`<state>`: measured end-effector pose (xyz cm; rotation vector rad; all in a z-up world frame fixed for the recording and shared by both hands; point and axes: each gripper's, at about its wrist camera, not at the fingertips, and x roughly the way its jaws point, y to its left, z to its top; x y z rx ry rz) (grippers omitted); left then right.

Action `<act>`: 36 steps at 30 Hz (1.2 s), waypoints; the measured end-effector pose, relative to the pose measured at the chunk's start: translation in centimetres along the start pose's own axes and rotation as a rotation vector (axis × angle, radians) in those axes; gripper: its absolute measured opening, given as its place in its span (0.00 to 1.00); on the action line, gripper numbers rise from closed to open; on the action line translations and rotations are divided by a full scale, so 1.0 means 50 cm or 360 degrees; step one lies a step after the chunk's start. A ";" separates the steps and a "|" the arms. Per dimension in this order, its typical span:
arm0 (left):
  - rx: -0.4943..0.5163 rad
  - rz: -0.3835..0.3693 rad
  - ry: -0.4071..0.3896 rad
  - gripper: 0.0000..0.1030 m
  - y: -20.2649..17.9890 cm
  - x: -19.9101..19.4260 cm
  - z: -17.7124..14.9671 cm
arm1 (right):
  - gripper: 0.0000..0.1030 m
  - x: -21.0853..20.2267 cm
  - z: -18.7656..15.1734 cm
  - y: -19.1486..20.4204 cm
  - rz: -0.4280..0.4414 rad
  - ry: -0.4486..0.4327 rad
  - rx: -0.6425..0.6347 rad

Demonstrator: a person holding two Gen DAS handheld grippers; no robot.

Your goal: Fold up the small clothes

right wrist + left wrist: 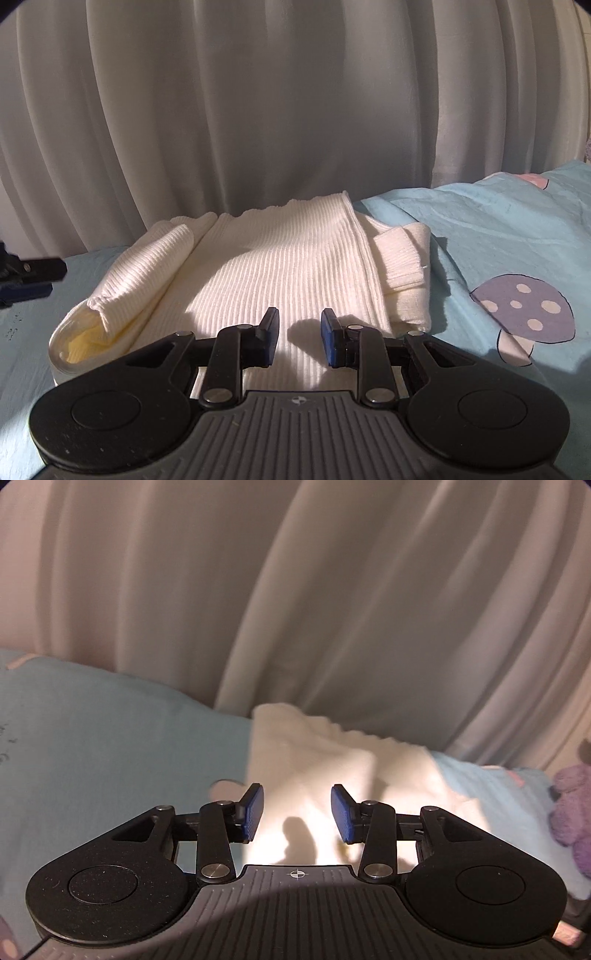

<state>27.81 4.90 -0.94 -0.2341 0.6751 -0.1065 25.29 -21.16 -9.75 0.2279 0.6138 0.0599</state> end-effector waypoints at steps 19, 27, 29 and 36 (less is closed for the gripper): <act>-0.0255 0.0360 0.0142 0.67 0.094 0.031 -0.042 | 0.32 0.058 0.039 0.009 0.0511 0.0265 0.0372; -0.0229 0.0374 0.0217 0.68 0.106 0.045 -0.062 | 0.34 0.160 0.056 0.028 0.0826 0.0522 0.0716; -0.0235 0.0358 0.0214 0.68 0.108 0.046 -0.061 | 0.34 0.171 0.060 0.028 0.0856 0.0547 0.0768; -0.0196 0.0351 0.0204 0.68 0.097 0.055 -0.062 | 0.34 0.200 0.059 0.058 0.0899 0.0612 0.0739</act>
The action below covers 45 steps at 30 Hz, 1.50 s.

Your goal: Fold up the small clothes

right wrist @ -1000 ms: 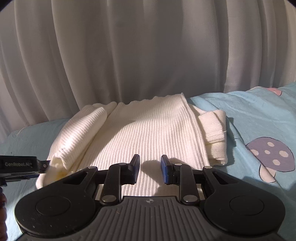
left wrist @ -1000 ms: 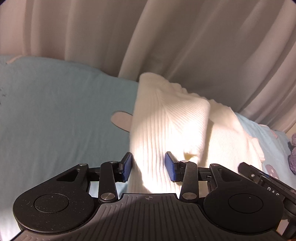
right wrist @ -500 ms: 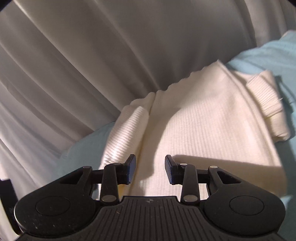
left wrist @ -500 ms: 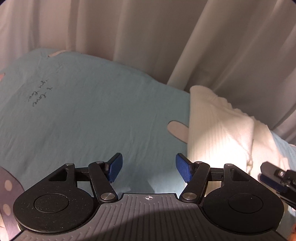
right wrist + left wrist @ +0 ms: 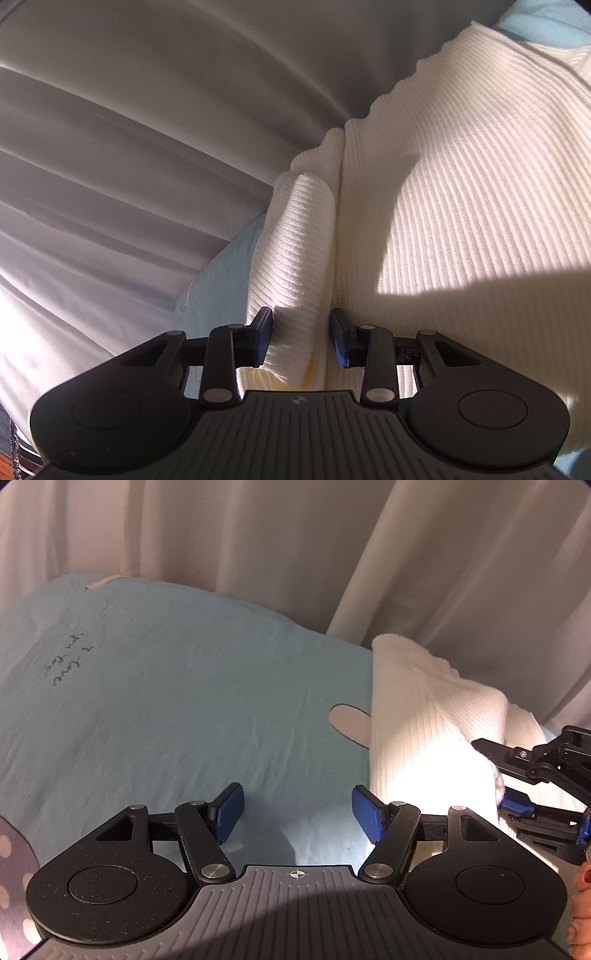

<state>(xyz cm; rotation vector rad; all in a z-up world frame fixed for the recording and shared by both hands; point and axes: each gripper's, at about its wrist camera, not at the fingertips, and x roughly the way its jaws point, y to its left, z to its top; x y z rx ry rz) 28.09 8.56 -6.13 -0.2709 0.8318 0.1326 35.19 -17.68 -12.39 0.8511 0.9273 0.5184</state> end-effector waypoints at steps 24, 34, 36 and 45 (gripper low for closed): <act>0.0242 -0.0339 0.0078 0.68 -0.156 -0.001 -0.025 | 0.15 -0.176 0.017 -0.011 -0.0685 -0.0310 -0.0613; 0.0231 -0.0329 0.0106 0.68 -0.141 -0.006 -0.031 | 0.37 -0.169 0.052 -0.123 -0.0052 -0.0210 0.0033; 0.0257 -0.0307 0.0089 0.68 -0.146 -0.017 -0.034 | 0.24 -0.157 0.051 -0.100 -0.0135 -0.0218 -0.0062; 0.0517 -0.0294 0.0027 0.72 -0.192 -0.073 -0.071 | 0.14 -0.173 0.002 0.048 -0.0936 -0.0469 -0.0965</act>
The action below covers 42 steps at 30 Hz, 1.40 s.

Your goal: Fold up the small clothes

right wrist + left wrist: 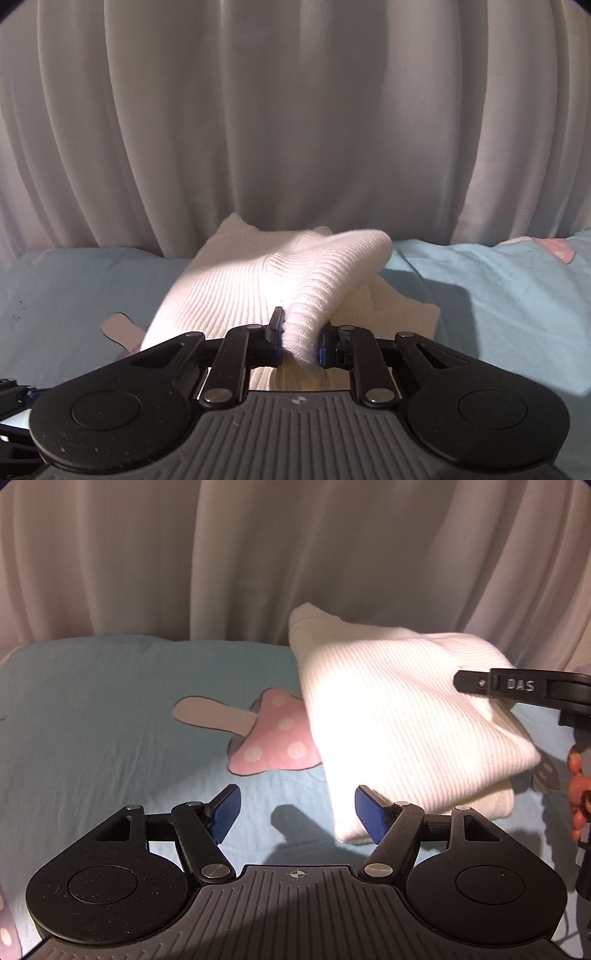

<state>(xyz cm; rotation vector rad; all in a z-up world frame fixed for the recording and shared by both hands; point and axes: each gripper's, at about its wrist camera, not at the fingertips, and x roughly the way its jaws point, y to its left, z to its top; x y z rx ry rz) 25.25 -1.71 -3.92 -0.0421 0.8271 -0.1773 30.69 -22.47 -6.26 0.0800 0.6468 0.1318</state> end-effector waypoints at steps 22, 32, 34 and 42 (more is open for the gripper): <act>0.0047 -0.0107 0.0092 0.75 -0.038 0.042 -0.027 | 0.45 -0.098 -0.145 -0.153 0.0405 0.0212 0.1039; 0.0003 -0.0076 0.0081 0.76 -0.019 0.045 -0.023 | 0.06 -0.109 -0.171 -0.173 0.0700 -0.0009 0.1569; -0.0026 -0.0062 0.0084 0.78 -0.014 0.048 -0.023 | 0.06 -0.114 -0.168 -0.177 0.0475 0.0058 0.1406; -0.0090 0.0022 0.0087 0.78 -0.014 0.026 -0.022 | 0.05 -0.118 -0.154 -0.137 0.0249 0.0133 0.0899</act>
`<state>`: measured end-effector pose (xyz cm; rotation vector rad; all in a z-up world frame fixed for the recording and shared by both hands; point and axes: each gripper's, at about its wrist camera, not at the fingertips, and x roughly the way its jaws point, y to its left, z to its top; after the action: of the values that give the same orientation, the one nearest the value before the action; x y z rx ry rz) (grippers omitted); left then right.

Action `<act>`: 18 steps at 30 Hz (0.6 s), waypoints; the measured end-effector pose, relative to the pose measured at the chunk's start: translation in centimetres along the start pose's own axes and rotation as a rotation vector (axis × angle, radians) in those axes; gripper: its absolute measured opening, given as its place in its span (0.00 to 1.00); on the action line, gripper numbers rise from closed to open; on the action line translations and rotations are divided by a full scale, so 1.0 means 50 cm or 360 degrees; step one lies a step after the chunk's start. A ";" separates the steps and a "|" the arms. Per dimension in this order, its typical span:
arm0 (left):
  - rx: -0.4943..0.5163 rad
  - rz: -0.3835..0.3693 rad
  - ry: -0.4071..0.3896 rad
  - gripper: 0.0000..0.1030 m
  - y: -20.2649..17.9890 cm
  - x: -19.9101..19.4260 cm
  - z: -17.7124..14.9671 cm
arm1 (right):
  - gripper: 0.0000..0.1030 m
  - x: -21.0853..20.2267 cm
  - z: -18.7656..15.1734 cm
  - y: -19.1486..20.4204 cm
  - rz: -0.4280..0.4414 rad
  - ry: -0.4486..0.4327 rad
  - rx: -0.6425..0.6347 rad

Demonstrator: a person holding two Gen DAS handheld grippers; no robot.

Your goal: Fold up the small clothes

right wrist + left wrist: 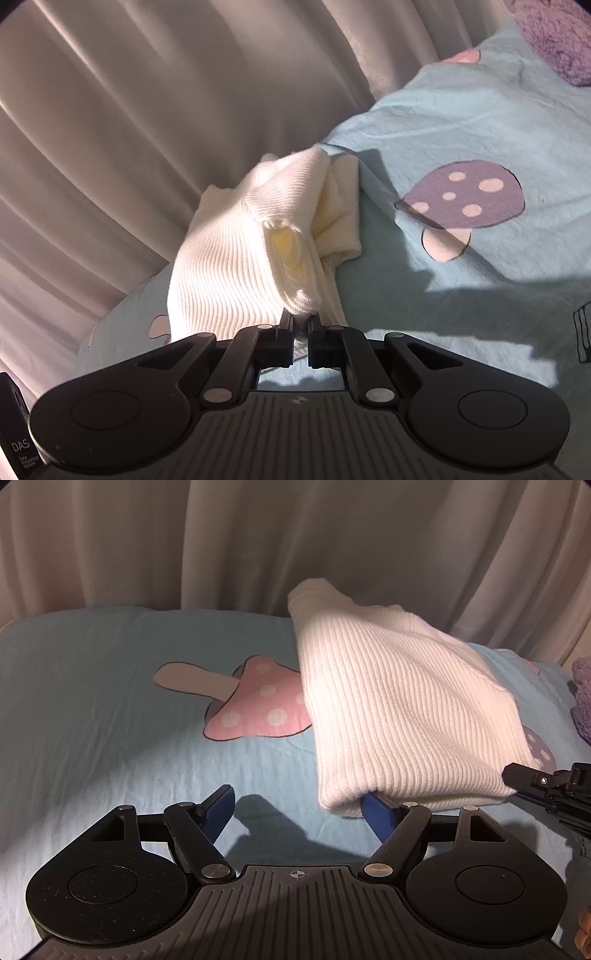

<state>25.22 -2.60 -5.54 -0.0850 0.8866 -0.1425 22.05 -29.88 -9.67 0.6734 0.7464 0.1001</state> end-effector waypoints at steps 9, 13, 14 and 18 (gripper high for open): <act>-0.0011 0.0027 0.0091 0.78 0.025 -0.017 -0.010 | 0.06 -0.002 -0.002 -0.003 -0.0285 0.0070 -0.0377; -0.0167 0.0056 0.0109 0.78 0.091 -0.049 0.002 | 0.16 -0.061 0.043 0.004 -0.0158 -0.0228 -0.0466; -0.0225 0.0084 0.0091 0.78 0.104 -0.052 0.012 | 0.19 -0.058 0.055 0.019 -0.0106 -0.0263 -0.0494; -0.0329 0.0177 -0.0031 0.78 0.110 -0.047 0.068 | 0.19 0.018 0.086 0.126 0.0091 -0.0321 -0.0723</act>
<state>26.87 3.27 -2.35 -0.2287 0.8825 0.0543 26.44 -26.90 -4.11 0.2654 0.4860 0.2424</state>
